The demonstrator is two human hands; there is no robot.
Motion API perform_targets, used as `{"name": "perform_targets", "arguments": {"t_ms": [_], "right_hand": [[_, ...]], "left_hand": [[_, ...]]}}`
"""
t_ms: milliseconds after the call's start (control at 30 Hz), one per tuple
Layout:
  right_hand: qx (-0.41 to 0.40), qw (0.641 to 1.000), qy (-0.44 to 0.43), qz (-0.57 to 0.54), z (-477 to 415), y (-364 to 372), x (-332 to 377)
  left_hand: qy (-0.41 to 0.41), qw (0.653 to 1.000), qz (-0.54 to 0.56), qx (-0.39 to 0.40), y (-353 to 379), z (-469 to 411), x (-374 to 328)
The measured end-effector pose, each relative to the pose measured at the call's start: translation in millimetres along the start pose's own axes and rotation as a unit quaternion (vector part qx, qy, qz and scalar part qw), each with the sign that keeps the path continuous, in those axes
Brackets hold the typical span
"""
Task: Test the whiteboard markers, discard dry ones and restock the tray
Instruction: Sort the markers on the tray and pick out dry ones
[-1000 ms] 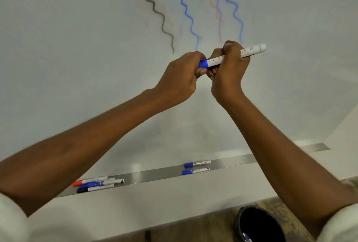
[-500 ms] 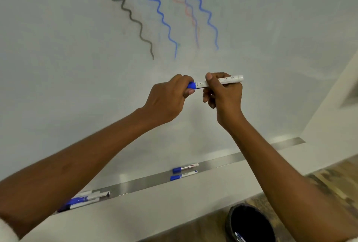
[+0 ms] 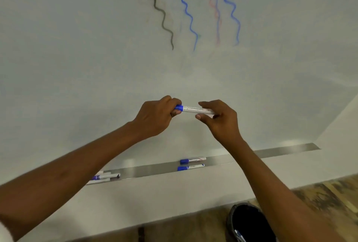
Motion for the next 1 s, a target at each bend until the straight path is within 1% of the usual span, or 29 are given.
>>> {"name": "perform_targets", "arguments": {"t_ms": [67, 167, 300, 467, 600, 800, 867, 967, 1000], "right_hand": [[0.037, 0.997, -0.040, 0.056, 4, 30, 8], [0.063, 0.992, -0.064, 0.085, 4, 68, 15], [0.072, 0.992, -0.082, 0.064, 10, 110, 24], [0.088, 0.993, -0.072, 0.030, 25, 163, 21], [0.133, 0.991, -0.021, -0.006, 50, 214, -9], [0.218, 0.974, 0.059, -0.012, 94, 292, -59], [0.231, 0.972, 0.052, 0.001, 107, 311, -66], [0.238, 0.970, 0.043, 0.017, 126, 334, -81], [0.241, 0.969, 0.041, 0.028, 132, 342, -88]], "left_hand": [[-0.017, 1.000, -0.004, 0.006, -4, 18, 12], [-0.041, 0.998, -0.033, 0.023, -13, 45, 28], [-0.082, 0.994, -0.049, 0.050, -24, 81, 50], [-0.181, 0.977, -0.075, 0.082, -42, 135, 85], [-0.268, 0.950, -0.106, 0.120, -42, 191, 112], [-0.308, 0.901, -0.154, 0.264, -9, 267, 132], [-0.328, 0.886, -0.146, 0.294, 1, 286, 137], [-0.371, 0.852, -0.132, 0.344, 17, 315, 143], [-0.375, 0.844, -0.137, 0.358, 21, 324, 143]]}}
Point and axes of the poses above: each hand's wrist, its own z-axis away from the middle knuckle, its own y-axis out of the palm, x = y × z, the point moved 9 cm from there along -z, towards the middle knuckle, and after that the axes turned 3 degrees about y, right-handed, at the moved point
